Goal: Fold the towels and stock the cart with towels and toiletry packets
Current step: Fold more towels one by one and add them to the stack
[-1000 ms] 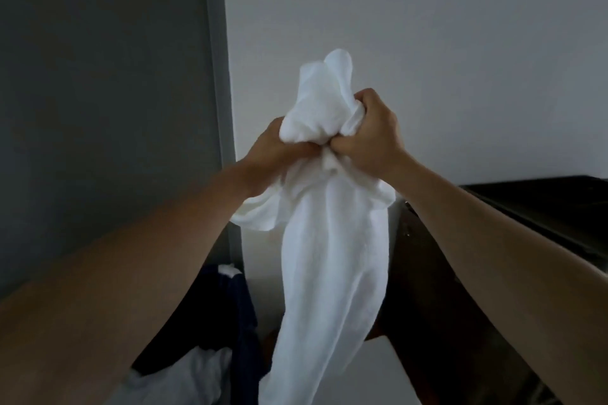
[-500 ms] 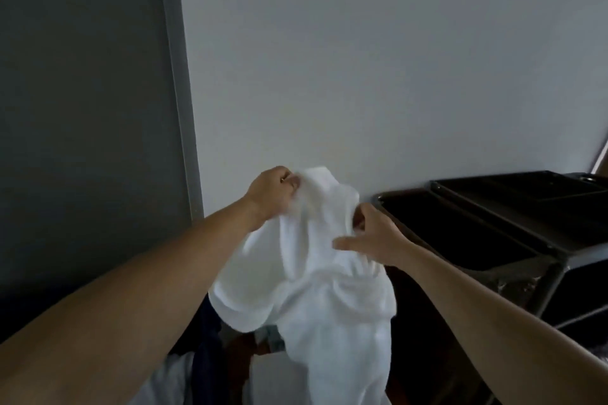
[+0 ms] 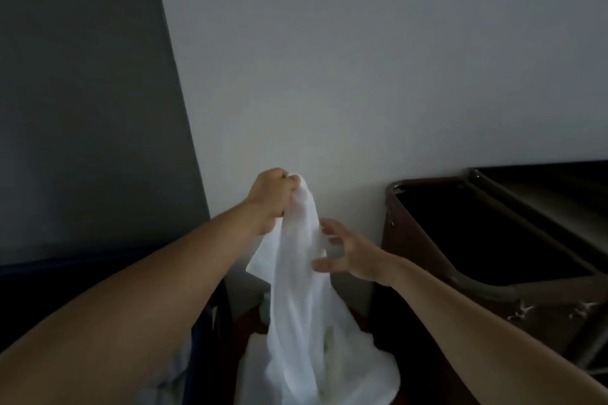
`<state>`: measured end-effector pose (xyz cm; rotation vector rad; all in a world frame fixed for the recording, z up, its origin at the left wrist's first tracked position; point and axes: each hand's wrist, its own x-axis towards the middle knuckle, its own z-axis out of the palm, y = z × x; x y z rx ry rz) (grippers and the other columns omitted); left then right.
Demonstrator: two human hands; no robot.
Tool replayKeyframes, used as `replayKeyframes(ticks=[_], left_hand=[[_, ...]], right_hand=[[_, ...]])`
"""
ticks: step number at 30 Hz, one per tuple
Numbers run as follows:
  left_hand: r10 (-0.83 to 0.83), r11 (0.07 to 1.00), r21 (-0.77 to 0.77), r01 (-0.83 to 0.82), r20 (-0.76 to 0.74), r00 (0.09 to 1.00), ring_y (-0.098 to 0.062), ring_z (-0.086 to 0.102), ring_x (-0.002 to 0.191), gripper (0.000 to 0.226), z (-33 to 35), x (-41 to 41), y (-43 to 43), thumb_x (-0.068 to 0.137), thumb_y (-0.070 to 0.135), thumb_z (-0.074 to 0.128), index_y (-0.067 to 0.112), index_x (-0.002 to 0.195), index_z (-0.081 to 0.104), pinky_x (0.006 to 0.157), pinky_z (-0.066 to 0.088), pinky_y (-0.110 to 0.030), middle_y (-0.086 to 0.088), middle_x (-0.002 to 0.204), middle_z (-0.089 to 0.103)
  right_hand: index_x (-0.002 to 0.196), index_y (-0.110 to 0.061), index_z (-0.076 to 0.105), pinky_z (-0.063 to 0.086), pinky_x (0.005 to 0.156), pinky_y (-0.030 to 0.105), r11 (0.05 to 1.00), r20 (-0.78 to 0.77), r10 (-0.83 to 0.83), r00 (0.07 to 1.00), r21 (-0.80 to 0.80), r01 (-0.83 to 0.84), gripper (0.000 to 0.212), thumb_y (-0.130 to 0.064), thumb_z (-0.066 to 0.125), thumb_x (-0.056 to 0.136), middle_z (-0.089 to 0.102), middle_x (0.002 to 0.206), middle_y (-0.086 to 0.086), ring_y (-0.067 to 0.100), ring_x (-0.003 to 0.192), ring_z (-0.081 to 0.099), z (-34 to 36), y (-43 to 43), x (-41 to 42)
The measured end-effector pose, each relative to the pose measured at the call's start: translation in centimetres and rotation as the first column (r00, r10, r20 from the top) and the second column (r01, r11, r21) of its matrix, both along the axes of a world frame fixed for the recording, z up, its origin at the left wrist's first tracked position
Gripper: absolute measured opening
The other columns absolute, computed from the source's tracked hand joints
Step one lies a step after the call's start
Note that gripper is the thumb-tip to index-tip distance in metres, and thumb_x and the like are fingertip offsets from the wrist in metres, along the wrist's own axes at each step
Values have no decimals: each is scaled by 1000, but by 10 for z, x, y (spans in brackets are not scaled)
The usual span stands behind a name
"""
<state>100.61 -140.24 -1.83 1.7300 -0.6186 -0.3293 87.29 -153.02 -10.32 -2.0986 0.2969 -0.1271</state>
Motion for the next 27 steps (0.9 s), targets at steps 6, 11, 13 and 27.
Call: replayKeyframes(ticks=[6, 11, 13, 27], left_hand=[[35, 954, -257, -157, -421, 906, -31, 70, 56, 5, 42, -17, -3, 88, -10, 55, -8, 85, 59, 48, 57, -37, -24, 77, 65], [42, 952, -283, -113, -247, 968, -28, 70, 56, 6, 65, -24, -7, 84, -2, 60, -2, 78, 59, 53, 59, -36, -19, 72, 67], [130, 967, -220, -131, -17, 991, -28, 71, 63, 9, 71, -17, -2, 83, 8, 64, 0, 80, 61, 58, 60, -37, -17, 78, 69], [-216, 976, 76, 203, 316, 924, -18, 48, 71, 29, 46, 5, 42, 98, 37, 53, 12, 82, 52, 62, 41, -33, 0, 79, 54]], right_hand=[[148, -34, 28, 47, 105, 43, 997, 124, -80, 989, -1, 80, 113, -75, 78, 55, 47, 142, -11, 14, 126, 49, 13, 27, 8], [96, -18, 60, 40, 53, 12, 917, 327, -366, 871, -30, 397, 24, -36, 72, 86, 60, 78, -10, 4, 67, 57, 33, 21, 14], [77, -18, 60, 36, 46, 14, 917, 359, -378, 853, 23, 397, 22, -33, 73, 87, 54, 60, -11, 1, 50, 50, 39, 6, 9], [71, -24, 69, 36, 46, 14, 874, 479, -369, 797, -113, 473, 20, -36, 75, 86, 58, 55, -14, 1, 49, 49, 101, -14, 2]])
